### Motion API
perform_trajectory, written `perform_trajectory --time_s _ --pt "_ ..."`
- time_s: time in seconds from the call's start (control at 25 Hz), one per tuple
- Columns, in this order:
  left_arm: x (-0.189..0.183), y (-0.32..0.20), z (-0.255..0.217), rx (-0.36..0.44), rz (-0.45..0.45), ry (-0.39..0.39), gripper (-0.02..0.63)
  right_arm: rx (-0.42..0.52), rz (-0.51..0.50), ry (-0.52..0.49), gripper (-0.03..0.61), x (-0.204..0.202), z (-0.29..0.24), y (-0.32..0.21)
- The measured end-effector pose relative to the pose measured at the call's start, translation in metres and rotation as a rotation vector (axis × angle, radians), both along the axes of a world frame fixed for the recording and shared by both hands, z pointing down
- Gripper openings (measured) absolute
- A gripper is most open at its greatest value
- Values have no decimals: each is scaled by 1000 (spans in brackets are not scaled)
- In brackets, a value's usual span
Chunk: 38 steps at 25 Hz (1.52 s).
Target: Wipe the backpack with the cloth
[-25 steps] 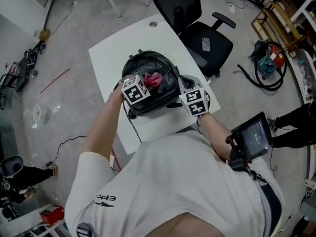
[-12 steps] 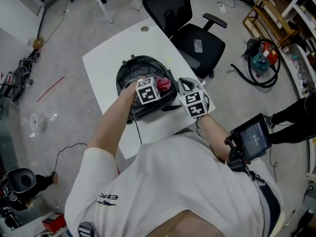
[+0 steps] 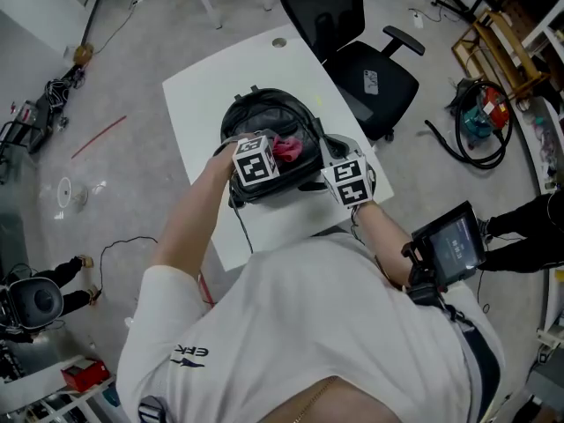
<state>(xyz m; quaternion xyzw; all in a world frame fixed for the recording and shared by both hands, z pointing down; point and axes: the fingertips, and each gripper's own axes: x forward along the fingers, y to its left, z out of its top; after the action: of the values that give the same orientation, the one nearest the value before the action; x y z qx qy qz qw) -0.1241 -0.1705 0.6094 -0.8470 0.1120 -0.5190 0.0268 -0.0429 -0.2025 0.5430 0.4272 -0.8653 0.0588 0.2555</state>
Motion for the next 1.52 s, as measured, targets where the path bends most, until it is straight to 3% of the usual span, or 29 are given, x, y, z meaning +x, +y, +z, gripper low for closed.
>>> perform_trajectory --time_s 0.44,0.72,0.84,1.0,1.16,1.36,1.52 --pt "-84 35 12 -60 -119 -72 137 0 -57 -1 3 -33 2 8" --pt "-110 50 19 -76 -181 -91 137 -2 -69 -5 3 -38 1 20" --pt "-86 45 26 -61 -157 -59 137 3 -27 19 3 -14 -3 27" --pt "-98 37 13 20 -146 -60 137 22 5 11 3 -21 -5 34" --pt "-55 20 -4 63 -119 25 137 16 50 19 3 0 -8 46" --pt "-4 0 -7 79 -37 30 137 24 84 32 3 23 -13 48" --pt "27 -8 -1 34 10 21 137 29 92 38 3 44 -17 45"
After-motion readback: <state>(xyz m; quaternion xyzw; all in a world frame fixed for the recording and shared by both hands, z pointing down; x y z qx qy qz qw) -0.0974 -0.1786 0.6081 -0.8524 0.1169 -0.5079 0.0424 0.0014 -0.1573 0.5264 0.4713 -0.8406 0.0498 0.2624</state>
